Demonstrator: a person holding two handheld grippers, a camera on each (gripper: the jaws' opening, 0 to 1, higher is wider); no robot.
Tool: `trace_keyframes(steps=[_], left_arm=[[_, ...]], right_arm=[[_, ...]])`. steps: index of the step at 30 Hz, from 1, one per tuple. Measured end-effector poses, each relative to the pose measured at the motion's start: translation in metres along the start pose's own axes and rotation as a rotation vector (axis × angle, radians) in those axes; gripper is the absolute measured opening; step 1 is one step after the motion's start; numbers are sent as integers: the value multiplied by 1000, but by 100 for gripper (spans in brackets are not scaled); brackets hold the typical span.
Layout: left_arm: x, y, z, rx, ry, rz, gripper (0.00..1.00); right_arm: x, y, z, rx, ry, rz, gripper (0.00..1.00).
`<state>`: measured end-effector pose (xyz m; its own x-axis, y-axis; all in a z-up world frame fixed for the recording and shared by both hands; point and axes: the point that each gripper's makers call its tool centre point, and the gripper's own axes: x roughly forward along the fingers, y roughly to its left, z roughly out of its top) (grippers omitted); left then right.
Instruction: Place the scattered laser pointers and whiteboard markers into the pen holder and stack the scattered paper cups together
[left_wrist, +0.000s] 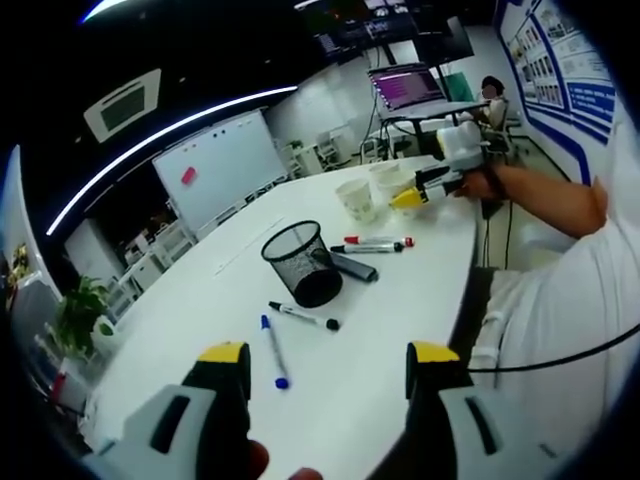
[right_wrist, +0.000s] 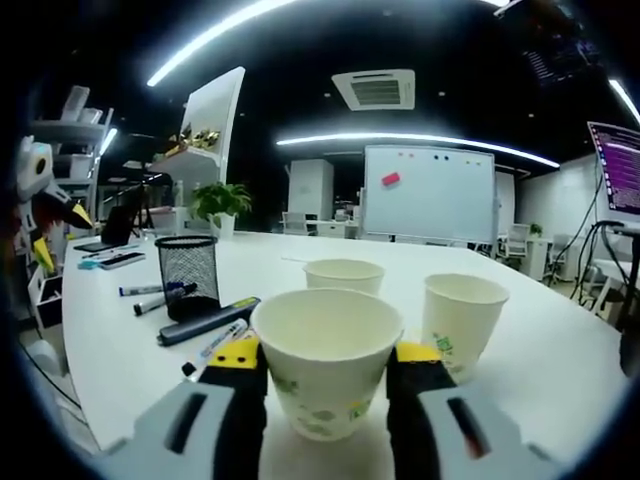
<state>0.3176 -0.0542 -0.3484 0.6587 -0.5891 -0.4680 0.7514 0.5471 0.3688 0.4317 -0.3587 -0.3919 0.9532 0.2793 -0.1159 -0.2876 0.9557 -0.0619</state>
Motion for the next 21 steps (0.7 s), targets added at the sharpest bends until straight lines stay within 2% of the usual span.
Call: trace_keyframes(steps=[6, 21], left_arm=[[0, 1, 1, 1, -1, 1, 63], [1, 5, 1, -3, 0, 3, 63]], right_arm=[[-1, -6, 4, -4, -13, -29, 47], [-6, -9, 7, -13, -24, -51, 47]])
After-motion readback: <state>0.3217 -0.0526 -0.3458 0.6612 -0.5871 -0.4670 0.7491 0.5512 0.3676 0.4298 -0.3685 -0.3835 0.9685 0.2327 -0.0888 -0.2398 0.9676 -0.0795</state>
